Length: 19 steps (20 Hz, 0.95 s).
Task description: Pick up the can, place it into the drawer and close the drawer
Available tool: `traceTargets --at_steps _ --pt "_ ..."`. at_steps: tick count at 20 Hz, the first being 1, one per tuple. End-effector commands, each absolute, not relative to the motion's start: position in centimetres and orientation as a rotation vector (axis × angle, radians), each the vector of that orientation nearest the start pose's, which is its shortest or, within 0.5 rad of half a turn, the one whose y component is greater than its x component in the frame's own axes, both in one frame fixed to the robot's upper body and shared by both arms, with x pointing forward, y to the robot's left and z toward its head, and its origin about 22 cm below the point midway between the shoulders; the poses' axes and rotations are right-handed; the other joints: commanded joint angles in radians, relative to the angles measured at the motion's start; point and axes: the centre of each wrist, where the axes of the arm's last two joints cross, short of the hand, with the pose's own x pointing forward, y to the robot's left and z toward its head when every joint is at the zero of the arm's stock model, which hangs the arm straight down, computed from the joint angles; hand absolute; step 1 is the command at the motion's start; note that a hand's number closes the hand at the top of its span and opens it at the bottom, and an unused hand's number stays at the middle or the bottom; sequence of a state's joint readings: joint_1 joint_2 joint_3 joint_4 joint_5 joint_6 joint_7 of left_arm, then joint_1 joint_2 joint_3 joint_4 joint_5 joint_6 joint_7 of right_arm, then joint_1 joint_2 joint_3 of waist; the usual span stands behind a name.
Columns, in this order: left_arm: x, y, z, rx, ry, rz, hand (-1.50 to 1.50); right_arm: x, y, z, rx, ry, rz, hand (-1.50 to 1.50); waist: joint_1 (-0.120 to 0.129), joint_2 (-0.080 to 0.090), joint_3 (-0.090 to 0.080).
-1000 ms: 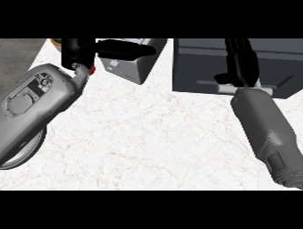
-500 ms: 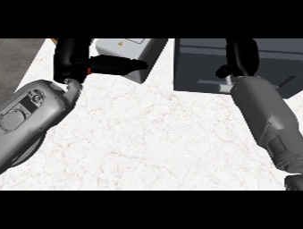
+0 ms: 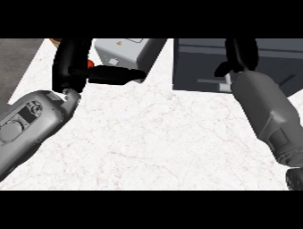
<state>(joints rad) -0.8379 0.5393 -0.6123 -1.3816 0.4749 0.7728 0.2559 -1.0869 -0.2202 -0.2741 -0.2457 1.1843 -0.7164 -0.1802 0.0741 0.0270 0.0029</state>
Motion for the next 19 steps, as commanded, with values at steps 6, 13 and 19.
traceTargets --at_steps 6,13,19 --pt "34.7 16.3 15.1 0.236 -1.721 -0.081 -1.50 46.7 -17.4 10.9 -0.990 -1.903 0.483 -1.50 0.019 -0.001 0.002" --pt "33.8 17.8 14.0 0.227 -1.693 -0.060 -1.50 46.8 -16.7 11.3 -0.697 -1.941 0.253 -1.50 -0.001 -0.012 0.000" --pt "33.7 18.0 14.3 0.251 -1.742 -0.062 -1.50 46.9 -16.3 11.4 -0.631 -1.960 0.186 -1.50 -0.019 -0.008 -0.002"
